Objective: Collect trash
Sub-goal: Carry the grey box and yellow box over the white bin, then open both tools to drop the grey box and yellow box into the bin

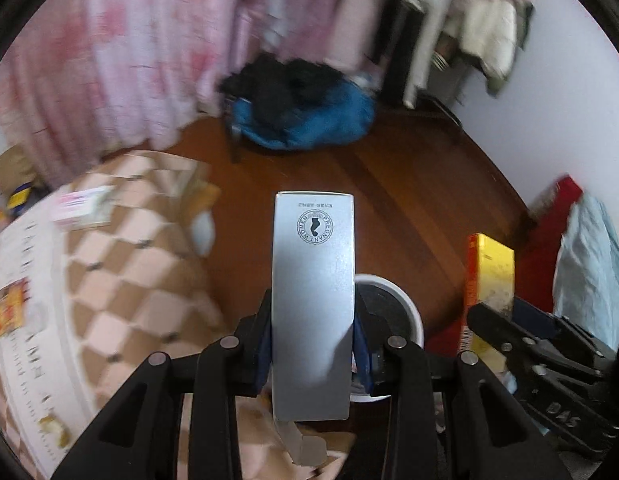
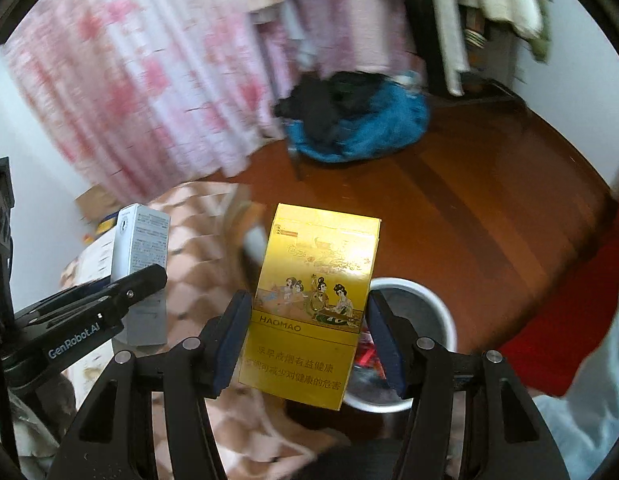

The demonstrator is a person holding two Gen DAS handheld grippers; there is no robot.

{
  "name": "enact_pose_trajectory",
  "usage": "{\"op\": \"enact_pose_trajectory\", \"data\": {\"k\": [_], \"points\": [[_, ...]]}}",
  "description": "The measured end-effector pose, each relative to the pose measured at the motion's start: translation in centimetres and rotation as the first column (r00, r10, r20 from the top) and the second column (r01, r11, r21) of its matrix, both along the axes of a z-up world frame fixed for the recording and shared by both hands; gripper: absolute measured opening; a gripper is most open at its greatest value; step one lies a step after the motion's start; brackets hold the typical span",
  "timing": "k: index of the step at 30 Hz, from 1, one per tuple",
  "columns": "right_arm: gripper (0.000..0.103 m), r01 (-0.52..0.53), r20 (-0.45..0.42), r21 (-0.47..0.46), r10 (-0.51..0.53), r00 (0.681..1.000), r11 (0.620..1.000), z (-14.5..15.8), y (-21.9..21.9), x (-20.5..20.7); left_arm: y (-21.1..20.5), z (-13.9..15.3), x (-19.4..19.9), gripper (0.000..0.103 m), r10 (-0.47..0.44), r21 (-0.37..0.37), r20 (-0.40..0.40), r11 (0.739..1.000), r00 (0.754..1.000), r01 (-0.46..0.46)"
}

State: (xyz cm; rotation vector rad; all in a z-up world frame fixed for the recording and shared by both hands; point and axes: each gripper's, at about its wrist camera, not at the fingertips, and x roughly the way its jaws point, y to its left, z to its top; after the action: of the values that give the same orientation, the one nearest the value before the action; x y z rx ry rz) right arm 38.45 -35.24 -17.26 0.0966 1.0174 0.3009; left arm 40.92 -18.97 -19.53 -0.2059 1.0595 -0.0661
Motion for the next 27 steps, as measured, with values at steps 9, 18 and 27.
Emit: {"op": "enact_pose_trajectory", "data": {"k": [9, 18, 27], "points": [[0.061, 0.151, -0.193, -0.035, -0.155, 0.969, 0.988, -11.3, -8.5, 4.1, -6.6, -8.1, 4.8, 0.03, -0.145, -0.01, -0.152, 0.989, 0.978, 0.145], [0.061, 0.21, -0.311, -0.037, -0.21, 0.927, 0.977, -18.9, -11.8, 6.1, -8.6, -12.6, 6.2, 0.046, -0.168, -0.048, -0.248, 0.986, 0.954, 0.161], [0.099, 0.228, -0.342, -0.089, -0.245, 0.907, 0.97, -20.4, -12.1, 6.3, -6.7, -11.7, 5.9, 0.095, -0.094, 0.001, -0.246, 0.995, 0.965, 0.097]]}}
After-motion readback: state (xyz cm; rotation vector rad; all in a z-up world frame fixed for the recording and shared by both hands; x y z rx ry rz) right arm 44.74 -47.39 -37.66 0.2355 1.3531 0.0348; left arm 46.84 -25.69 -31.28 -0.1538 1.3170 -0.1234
